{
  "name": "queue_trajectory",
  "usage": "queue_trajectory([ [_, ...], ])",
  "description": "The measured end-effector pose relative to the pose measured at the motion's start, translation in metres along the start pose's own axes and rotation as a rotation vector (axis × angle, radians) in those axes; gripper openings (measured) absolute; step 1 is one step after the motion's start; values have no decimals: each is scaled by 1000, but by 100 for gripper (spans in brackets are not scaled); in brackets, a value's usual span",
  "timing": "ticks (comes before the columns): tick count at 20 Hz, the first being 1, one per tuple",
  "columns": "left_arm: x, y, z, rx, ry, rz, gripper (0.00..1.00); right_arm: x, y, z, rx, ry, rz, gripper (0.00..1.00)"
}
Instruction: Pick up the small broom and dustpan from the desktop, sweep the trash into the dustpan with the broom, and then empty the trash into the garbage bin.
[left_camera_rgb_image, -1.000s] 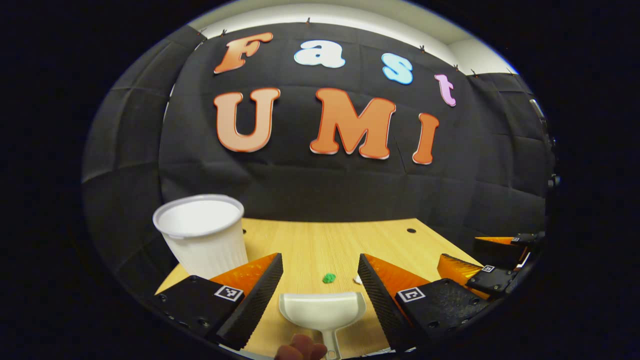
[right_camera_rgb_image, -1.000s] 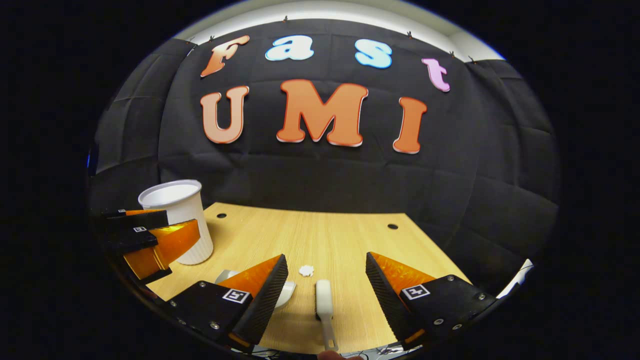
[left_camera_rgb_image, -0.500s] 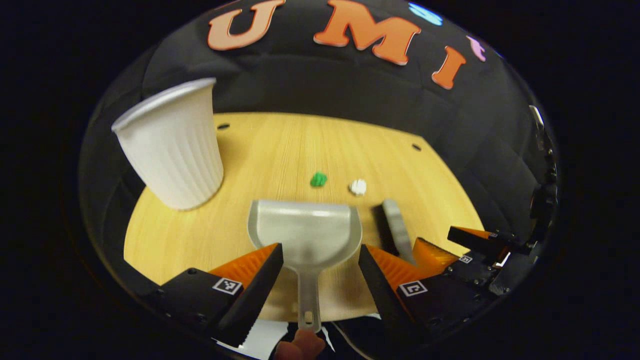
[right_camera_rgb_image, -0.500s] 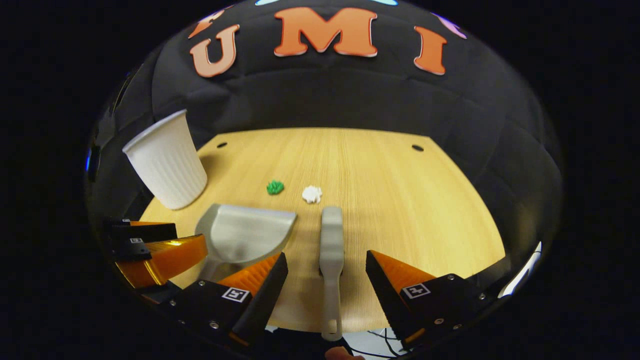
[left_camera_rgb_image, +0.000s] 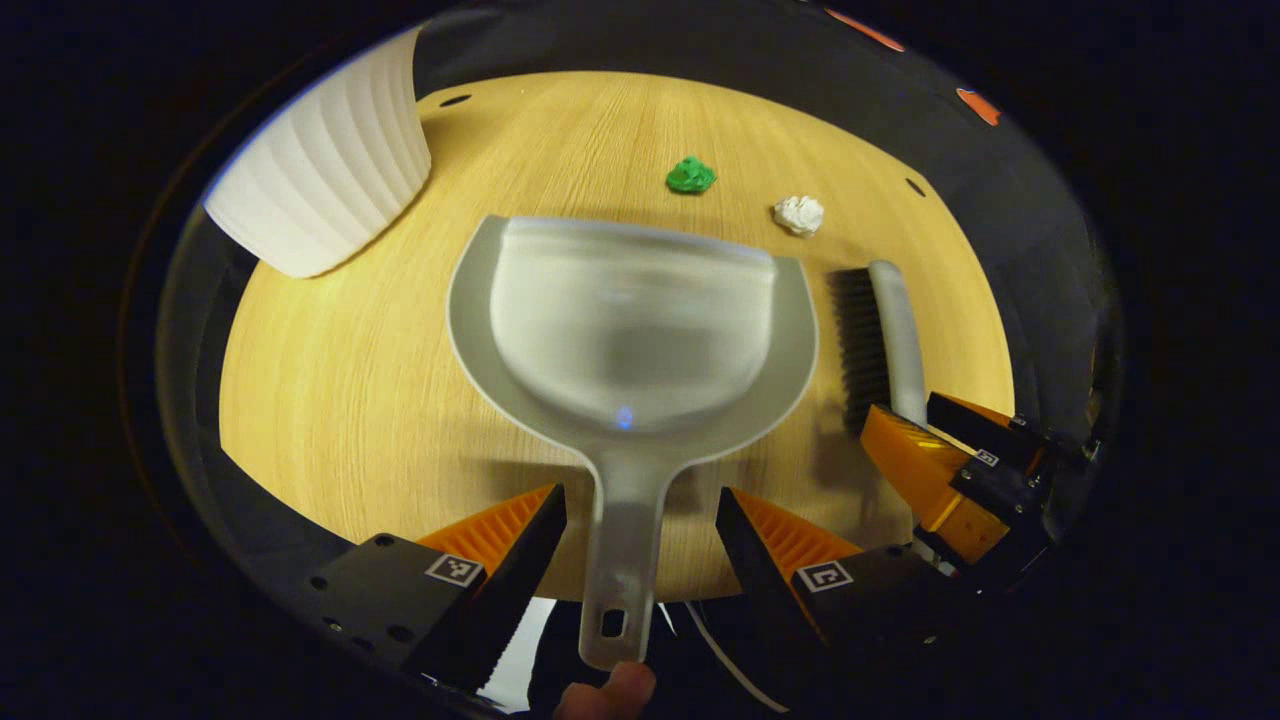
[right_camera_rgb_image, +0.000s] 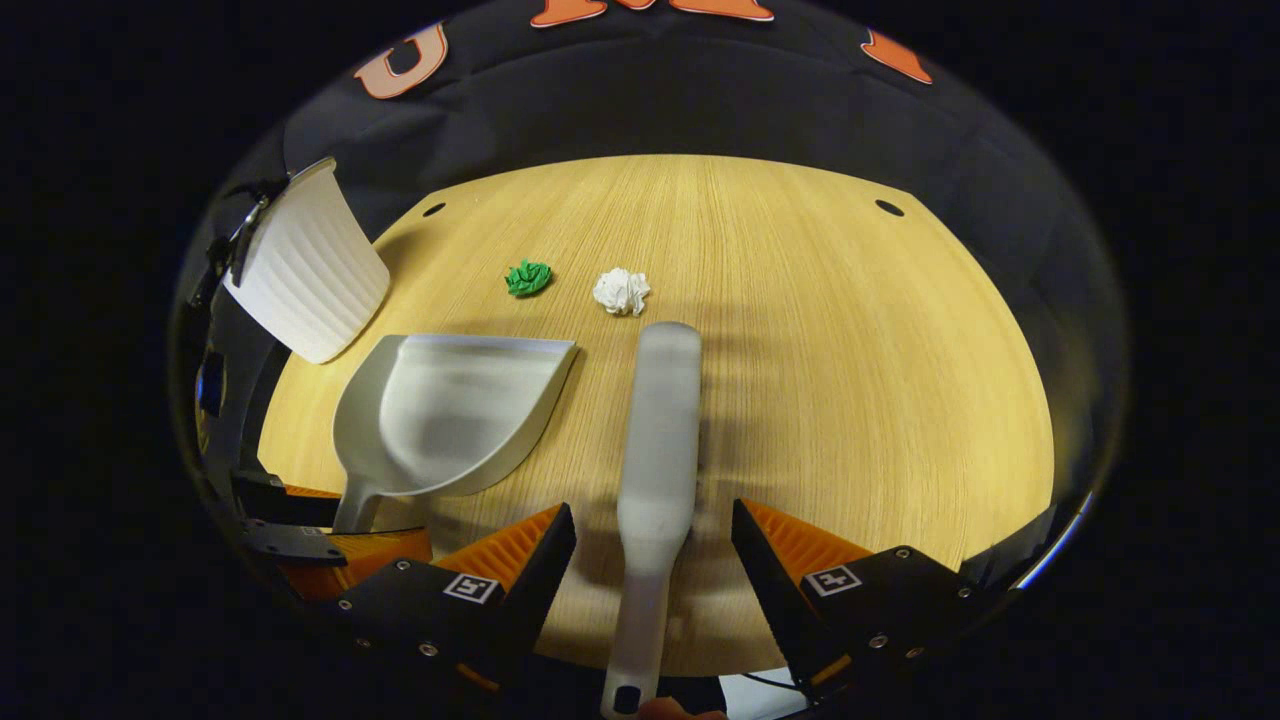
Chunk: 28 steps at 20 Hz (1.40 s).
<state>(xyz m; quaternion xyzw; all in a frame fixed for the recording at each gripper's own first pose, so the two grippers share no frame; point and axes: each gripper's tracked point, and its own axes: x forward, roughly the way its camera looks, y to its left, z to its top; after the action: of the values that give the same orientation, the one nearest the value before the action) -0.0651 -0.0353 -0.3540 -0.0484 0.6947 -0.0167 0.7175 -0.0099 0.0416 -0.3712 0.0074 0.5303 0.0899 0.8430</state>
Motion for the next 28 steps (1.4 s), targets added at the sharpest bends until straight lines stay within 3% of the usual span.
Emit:
queue_trajectory([
  [3, 1, -1, 8, -16, 24, 27, 96, 11, 0, 2, -28, 38, 10, 95],
  [6, 12, -5, 16, 22, 58, 5, 85, 23, -6, 5, -42, 55, -22, 94],
  [8, 13, 2, 18, 63, 74, 30, 69, 26, -9, 0, -13, 86, -50, 85],
  [9, 11, 1, 17, 87, 90, 29, 47, 28, -8, 0, 6, 96, -48, 78],
  [10, 10, -1, 17, 111, 103, 28, 42, 30, -9, 0, 10, 112, -56, 74],
  [11, 9, -1, 16, 121, 108, 23, 39, 35, -10, -5, 13, 140, -63, 63],
  [12, 7, -2, 18, 129, 119, 17, 37, 35, -14, 0, 15, 133, -83, 56],
  [13, 9, 0, 18, 143, 124, 10, 36, 37, -12, 4, 20, 148, -74, 37],
  [15, 4, 5, 20, 177, 138, 6, 34, 37, -12, 8, 35, 170, -55, 52],
  [16, 2, 8, 23, 194, 137, 3, 33, 39, -13, 13, 48, 180, -42, 41],
  [18, -3, 11, 28, 221, 147, -5, 32, 44, -18, 26, 60, 186, -33, 40],
  [19, -4, 14, 29, 238, 155, -5, 32, 49, -27, 33, 33, 186, -45, 30],
  [20, -5, 16, 32, 252, 160, -3, 32, 52, -35, 45, -7, 180, -58, 40],
  [28, -8, 24, 45, 348, 197, -11, 32, 87, -53, 156, -243, 111, -34, 39],
])
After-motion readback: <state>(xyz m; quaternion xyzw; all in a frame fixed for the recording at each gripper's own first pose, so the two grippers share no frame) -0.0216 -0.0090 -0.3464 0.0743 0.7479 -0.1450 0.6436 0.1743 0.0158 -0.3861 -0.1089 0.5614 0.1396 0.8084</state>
